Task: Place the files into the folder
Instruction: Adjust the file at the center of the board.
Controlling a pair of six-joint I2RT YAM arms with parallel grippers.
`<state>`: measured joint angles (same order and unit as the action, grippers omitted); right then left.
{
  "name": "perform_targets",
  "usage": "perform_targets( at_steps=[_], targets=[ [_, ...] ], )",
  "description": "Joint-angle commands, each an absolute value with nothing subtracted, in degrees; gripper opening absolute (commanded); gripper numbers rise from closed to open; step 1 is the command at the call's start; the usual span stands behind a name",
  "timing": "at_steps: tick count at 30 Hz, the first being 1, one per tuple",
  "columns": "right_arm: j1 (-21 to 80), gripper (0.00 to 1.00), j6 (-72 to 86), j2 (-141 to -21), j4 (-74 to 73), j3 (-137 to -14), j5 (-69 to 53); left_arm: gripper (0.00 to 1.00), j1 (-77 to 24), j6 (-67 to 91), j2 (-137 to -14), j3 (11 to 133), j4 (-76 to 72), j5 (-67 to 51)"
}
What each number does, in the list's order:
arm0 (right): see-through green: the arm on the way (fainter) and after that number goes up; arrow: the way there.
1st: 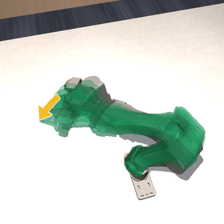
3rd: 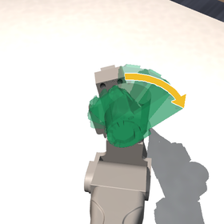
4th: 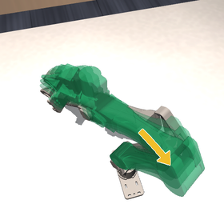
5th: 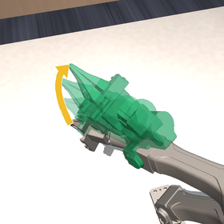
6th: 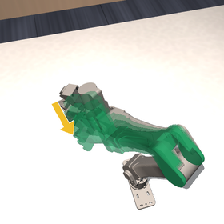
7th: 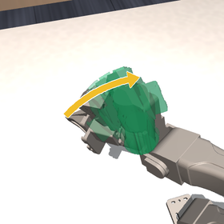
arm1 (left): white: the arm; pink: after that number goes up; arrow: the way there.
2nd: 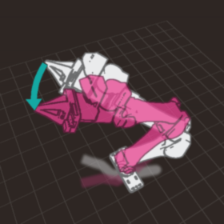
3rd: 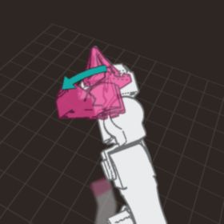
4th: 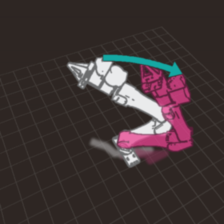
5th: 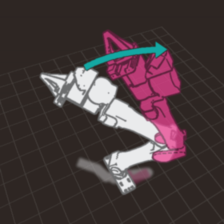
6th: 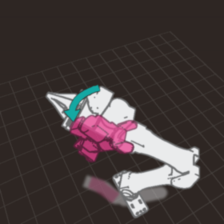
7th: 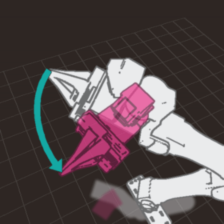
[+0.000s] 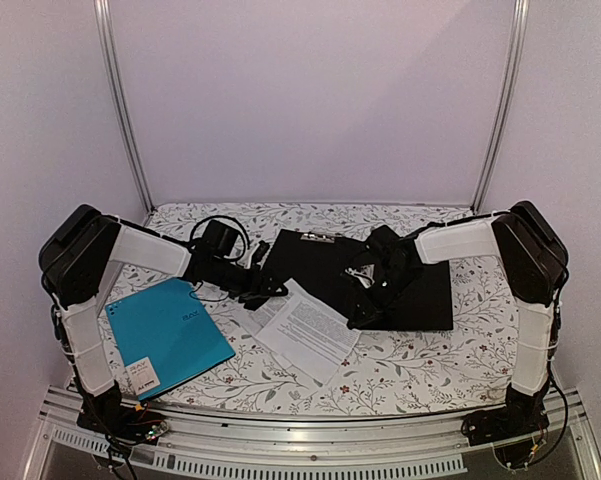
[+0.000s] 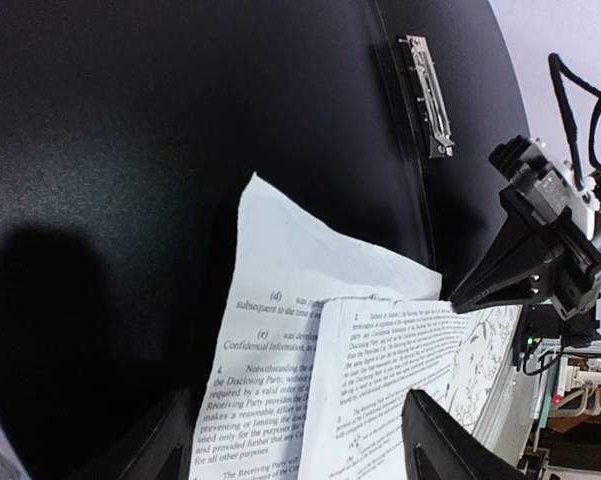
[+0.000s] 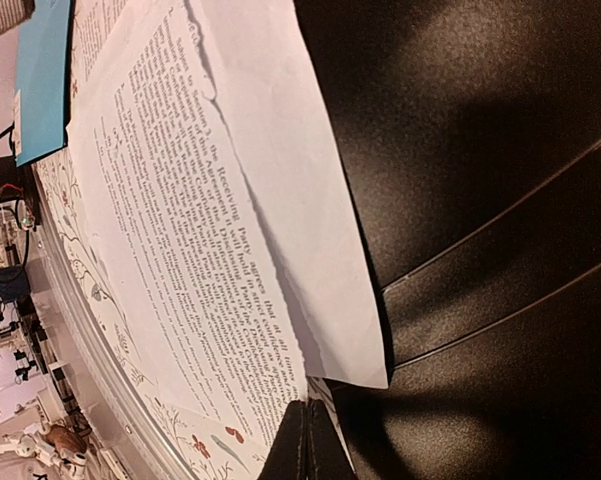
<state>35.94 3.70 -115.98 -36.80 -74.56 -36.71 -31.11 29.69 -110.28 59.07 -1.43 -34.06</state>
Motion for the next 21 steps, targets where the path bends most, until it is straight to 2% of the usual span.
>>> perform_targets(
  at_steps=[1,21],
  targets=[
    [35.7,0.00,6.2,-115.8,-33.3,-73.1,-37.4,0.71,-31.9,27.5,-110.6,58.2,-2.5,-35.6],
    [33.6,0.00,17.9,-109.1,-19.8,-69.7,-32.6,0.70,-31.8,27.1,-112.2,58.2,-3.4,-37.7]
  ],
)
